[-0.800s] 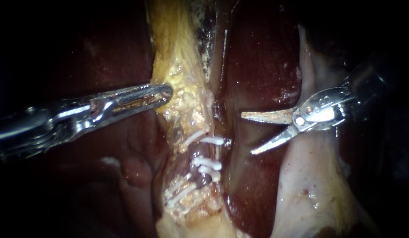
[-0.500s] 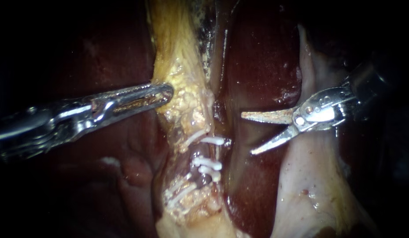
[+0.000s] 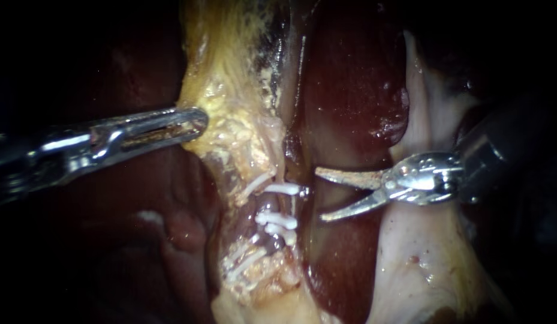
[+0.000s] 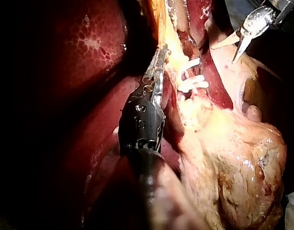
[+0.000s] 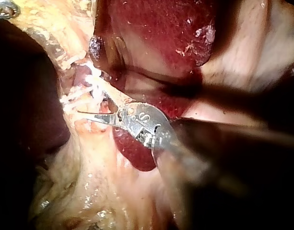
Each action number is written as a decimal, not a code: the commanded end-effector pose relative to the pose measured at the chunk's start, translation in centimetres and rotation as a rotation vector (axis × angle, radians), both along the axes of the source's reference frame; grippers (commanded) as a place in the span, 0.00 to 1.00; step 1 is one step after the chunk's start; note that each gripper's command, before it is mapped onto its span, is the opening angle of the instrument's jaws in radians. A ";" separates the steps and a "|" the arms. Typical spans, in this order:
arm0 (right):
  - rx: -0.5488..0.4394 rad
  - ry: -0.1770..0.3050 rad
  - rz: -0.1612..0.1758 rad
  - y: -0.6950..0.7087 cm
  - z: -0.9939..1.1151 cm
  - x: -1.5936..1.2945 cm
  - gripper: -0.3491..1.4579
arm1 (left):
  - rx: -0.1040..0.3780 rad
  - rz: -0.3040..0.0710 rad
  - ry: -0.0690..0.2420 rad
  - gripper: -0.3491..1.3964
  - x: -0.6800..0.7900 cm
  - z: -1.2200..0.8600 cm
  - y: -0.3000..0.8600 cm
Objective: Go to the cutting position right tube
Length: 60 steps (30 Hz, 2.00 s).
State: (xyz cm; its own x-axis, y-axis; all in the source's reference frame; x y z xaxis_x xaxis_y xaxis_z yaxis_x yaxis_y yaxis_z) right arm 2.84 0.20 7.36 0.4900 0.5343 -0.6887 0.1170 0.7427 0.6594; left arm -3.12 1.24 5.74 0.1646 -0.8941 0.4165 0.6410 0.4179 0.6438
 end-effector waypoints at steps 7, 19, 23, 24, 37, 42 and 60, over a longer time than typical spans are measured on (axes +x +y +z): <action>0.092 -0.035 -0.033 -0.14 0.20 0.13 0.93 | -0.008 -0.032 -0.022 0.00 0.08 -0.46 0.00; 0.190 -0.059 -0.060 -0.20 0.33 0.34 0.88 | -0.017 -0.048 -0.035 0.00 0.18 -0.73 0.03; 0.194 -0.060 -0.061 -0.17 0.39 0.43 0.88 | -0.017 -0.048 -0.035 0.00 0.18 -0.75 0.03; 0.194 -0.060 -0.060 -0.16 0.40 0.45 0.88 | -0.017 -0.048 -0.035 0.00 0.18 -0.75 0.03; 0.193 -0.057 -0.064 -0.06 0.54 0.74 0.88 | -0.017 -0.050 -0.033 0.00 0.18 -0.78 0.01; 0.207 -0.051 -0.086 -0.05 0.54 0.81 0.84 | -0.017 -0.050 -0.033 0.00 0.18 -0.78 0.00; 0.232 0.007 -0.141 -0.08 0.52 1.00 0.69 | -0.018 -0.049 -0.033 0.00 0.18 -0.76 0.00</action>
